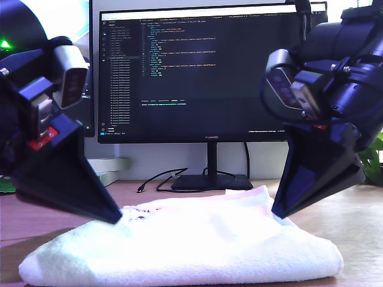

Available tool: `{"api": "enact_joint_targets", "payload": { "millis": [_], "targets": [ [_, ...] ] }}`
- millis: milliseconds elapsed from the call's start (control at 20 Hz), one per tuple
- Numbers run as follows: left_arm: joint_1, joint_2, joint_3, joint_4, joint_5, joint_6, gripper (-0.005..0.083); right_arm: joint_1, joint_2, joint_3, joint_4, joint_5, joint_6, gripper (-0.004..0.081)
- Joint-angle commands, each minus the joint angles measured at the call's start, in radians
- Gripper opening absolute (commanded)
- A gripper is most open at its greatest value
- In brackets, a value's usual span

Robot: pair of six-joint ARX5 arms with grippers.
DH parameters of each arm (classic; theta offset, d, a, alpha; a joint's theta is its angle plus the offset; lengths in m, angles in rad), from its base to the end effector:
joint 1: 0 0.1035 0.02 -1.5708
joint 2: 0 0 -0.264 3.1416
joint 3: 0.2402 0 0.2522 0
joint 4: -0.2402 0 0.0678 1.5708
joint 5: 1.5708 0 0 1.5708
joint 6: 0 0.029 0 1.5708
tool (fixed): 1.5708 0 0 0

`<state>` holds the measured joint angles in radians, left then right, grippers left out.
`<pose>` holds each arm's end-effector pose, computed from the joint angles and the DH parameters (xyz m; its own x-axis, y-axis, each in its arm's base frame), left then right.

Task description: Fold the tea towel to a neat square and place it to the right

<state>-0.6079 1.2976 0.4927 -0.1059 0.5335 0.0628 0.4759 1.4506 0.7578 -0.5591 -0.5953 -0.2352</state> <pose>0.1711 -0.1370 0.1495 0.1429 -0.7190 -0.6802 0.7869 0.4993 -0.3625 0.2094 0.1262 0.1681 -0.0262 0.6174 -0.7862 -0.7175 0.5360 0.4448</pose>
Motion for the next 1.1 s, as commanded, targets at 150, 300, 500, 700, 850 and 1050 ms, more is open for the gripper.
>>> {"api": "enact_joint_targets", "payload": {
  "millis": [150, 300, 500, 700, 850, 1050],
  "targets": [
    [0.004, 0.006, -0.011, -0.058, -0.069, 0.016, -0.0020, 0.057, 0.029, -0.004, -0.039, -0.015, -0.074, -0.0011],
    [0.004, 0.008, -0.011, -0.071, -0.124, 0.011, -0.0020, 0.073, 0.063, -0.004, -0.025, 0.005, -0.076, -0.0011],
    [0.003, 0.052, -0.011, -0.079, -0.188, -0.007, -0.0020, 0.080, 0.140, -0.004, -0.007, 0.181, -0.074, -0.0011],
    [0.004, 0.142, -0.011, -0.050, -0.211, -0.003, -0.0020, 0.090, 0.164, -0.004, -0.047, 0.193, -0.049, -0.0011],
    [0.003, 0.150, -0.011, -0.051, -0.229, 0.000, -0.0020, 0.112, 0.164, 0.026, -0.100, 0.190, -0.039, -0.0011],
    [0.003, 0.149, -0.010, -0.068, -0.230, -0.003, -0.0020, 0.113, 0.164, 0.108, -0.222, 0.195, -0.025, -0.0011]
  ]
}}
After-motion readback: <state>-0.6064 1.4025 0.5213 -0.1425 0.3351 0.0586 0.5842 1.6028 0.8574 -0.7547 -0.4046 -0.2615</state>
